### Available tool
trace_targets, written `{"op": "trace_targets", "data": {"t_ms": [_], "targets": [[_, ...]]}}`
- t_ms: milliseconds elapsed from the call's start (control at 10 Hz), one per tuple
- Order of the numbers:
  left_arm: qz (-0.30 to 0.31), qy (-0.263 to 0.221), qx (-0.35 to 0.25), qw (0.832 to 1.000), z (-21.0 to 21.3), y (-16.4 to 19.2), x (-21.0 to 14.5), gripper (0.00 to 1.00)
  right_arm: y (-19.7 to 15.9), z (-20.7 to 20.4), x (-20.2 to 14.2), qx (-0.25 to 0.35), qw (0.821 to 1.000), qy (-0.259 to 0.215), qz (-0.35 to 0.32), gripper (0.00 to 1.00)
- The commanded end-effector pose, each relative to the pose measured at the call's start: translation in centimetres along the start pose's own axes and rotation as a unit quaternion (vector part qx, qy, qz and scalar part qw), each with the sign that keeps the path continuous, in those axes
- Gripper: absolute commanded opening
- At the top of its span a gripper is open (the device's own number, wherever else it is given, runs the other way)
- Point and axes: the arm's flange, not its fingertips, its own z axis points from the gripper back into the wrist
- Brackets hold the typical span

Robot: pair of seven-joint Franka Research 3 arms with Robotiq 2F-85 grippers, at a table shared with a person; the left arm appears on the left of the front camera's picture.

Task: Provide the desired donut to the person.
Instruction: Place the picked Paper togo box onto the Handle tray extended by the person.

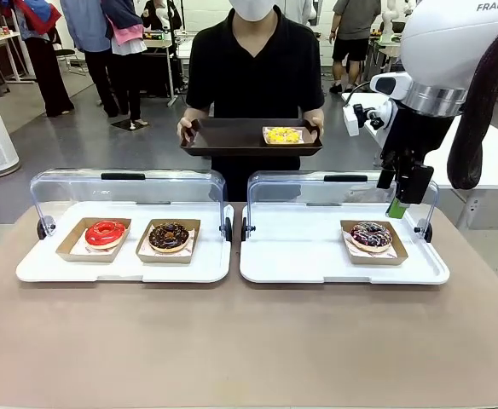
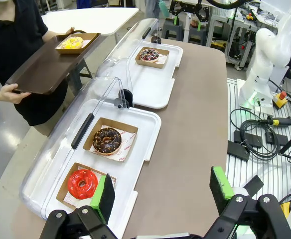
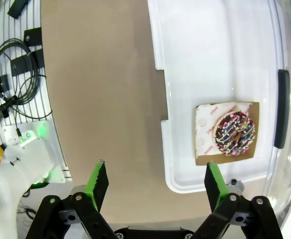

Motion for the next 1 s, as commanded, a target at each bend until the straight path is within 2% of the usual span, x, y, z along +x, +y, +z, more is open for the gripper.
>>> {"op": "trace_targets", "data": {"t_ms": [0, 100, 200, 400, 600, 700, 900], "targets": [[0.001, -0.001, -0.004, 1.0, 0.2, 0.0, 0.2, 1.0, -0.8, 1.1, -2.3, 0.057, 0.994, -0.09, -0.01, 1.0], [0.001, -0.001, -0.004, 1.0, 0.2, 0.0, 0.2, 1.0, -1.4, 1.9, -5.4, 0.066, 0.981, -0.183, 0.005, 1.0], [0.001, -0.001, -0.004, 1.0, 0.2, 0.0, 0.2, 1.0, -2.0, 2.4, -8.2, 0.088, 0.965, -0.247, 0.002, 1.0], [0.001, -0.001, -0.004, 1.0, 0.2, 0.0, 0.2, 1.0, -2.3, 3.5, -13.8, 0.079, 0.933, -0.348, 0.031, 1.0], [0.001, -0.001, -0.004, 1.0, 0.2, 0.0, 0.2, 1.0, -2.0, 4.5, -20.9, 0.02, 0.916, -0.4, -0.005, 1.0], [0.001, -0.001, -0.004, 1.0, 0.2, 0.0, 0.2, 1.0, -1.8, 4.5, -23.7, 0.003, 0.912, -0.411, -0.008, 1.0], [0.001, -0.001, -0.004, 1.0, 0.2, 0.0, 0.2, 1.0, -1.2, 3.6, -28.3, -0.002, 0.894, -0.448, -0.027, 1.0]]}}
